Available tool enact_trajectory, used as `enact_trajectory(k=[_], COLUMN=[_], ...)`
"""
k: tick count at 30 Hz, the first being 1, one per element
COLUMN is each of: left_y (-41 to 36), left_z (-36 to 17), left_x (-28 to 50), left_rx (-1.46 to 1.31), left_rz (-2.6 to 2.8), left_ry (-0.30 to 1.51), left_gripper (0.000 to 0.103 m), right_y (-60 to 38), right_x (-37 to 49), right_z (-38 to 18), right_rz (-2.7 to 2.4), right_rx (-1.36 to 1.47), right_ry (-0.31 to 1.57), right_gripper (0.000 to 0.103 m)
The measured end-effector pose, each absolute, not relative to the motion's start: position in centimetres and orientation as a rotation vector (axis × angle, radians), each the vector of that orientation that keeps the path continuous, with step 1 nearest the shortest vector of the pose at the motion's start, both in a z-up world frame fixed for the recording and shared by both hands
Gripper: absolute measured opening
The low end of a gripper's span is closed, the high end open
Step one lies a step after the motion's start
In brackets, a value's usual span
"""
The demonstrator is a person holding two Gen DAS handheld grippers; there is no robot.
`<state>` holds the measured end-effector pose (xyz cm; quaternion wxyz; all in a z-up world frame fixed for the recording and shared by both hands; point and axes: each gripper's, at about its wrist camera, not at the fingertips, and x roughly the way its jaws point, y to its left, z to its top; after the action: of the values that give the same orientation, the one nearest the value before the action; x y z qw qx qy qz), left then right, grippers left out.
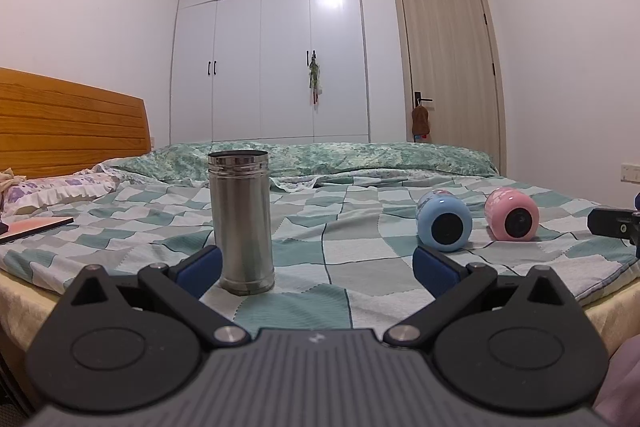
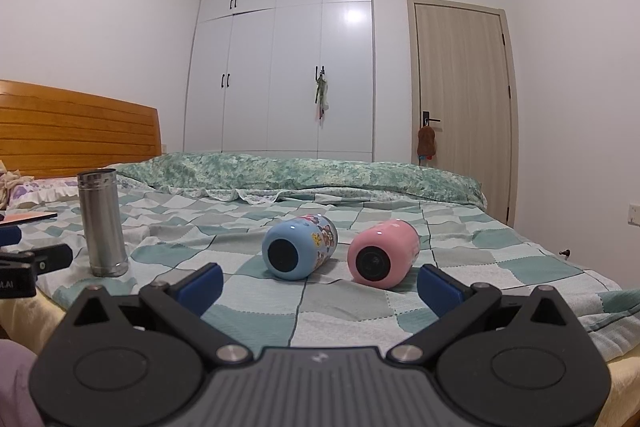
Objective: Flip cup upright
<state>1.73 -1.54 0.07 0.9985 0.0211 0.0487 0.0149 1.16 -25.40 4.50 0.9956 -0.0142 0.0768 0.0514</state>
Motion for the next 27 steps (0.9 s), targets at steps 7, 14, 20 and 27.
enact_trajectory(k=[7, 14, 20, 27], left_y=[-1.54, -1.59, -1.69, -1.7], left_z=[0.06, 0.06, 0.0, -0.1], left_x=[1.75, 1.74, 1.73, 1.68], left_rx=[0.041, 0.041, 0.04, 0.04], left_rz=[0.029, 0.029, 0.029, 0.025], left_ry=[0.098, 0.097, 0.099, 0.098], left_gripper=[0.103, 0.103, 0.103, 0.103], right_y=[-25.38, -25.39, -25.39, -25.39], right_x=[1.14, 1.25, 1.26, 1.29], right_z=[4.5, 4.49, 4.5, 4.48], right_rz=[0.103, 0.103, 0.103, 0.103], right_rx=[-0.028, -0.029, -0.029, -0.032], right_ry=[0.154, 0.155, 0.155, 0.153], right_gripper=[0.103, 0.103, 0.103, 0.103])
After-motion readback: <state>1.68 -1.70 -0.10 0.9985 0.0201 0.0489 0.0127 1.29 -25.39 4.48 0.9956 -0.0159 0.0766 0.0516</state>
